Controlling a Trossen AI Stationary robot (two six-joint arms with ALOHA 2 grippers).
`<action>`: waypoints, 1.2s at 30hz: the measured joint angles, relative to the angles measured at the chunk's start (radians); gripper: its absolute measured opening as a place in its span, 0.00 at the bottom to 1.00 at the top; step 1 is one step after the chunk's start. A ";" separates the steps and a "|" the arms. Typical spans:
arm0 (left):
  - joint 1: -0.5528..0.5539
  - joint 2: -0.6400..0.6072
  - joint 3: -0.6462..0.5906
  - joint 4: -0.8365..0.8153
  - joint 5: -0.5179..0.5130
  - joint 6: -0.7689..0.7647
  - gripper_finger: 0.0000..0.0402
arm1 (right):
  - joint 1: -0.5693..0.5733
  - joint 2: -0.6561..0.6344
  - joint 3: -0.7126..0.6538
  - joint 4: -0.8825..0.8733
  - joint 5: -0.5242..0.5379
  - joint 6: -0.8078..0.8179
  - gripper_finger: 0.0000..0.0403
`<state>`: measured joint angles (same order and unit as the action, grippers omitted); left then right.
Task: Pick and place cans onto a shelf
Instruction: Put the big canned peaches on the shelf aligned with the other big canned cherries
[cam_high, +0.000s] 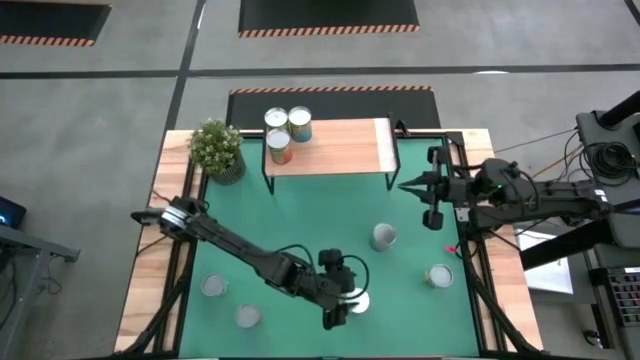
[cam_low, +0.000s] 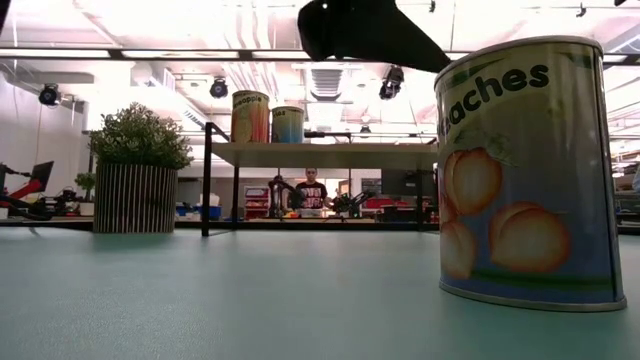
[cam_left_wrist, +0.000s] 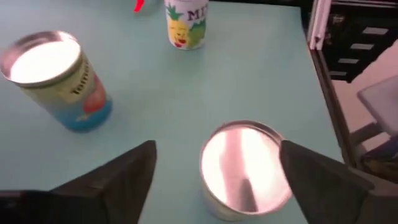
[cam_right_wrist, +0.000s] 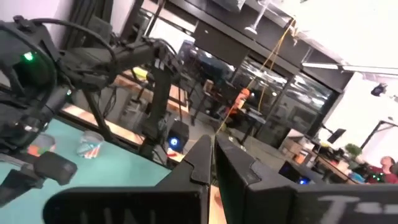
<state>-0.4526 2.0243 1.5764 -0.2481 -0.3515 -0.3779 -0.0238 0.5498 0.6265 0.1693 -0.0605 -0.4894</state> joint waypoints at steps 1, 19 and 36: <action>-0.002 0.001 0.000 0.002 0.000 -0.006 0.84 | 0.000 -0.008 -0.003 0.000 0.000 0.000 0.02; -0.005 0.063 -0.001 0.056 0.053 0.053 0.93 | 0.000 -0.017 -0.010 -0.009 0.000 -0.001 0.02; -0.004 0.117 -0.002 0.117 0.136 0.049 0.91 | 0.000 -0.017 -0.010 -0.018 0.001 0.004 0.02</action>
<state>-0.4571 2.1410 1.5745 -0.1313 -0.2154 -0.3292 -0.0242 0.5327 0.6167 0.1513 -0.0596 -0.4850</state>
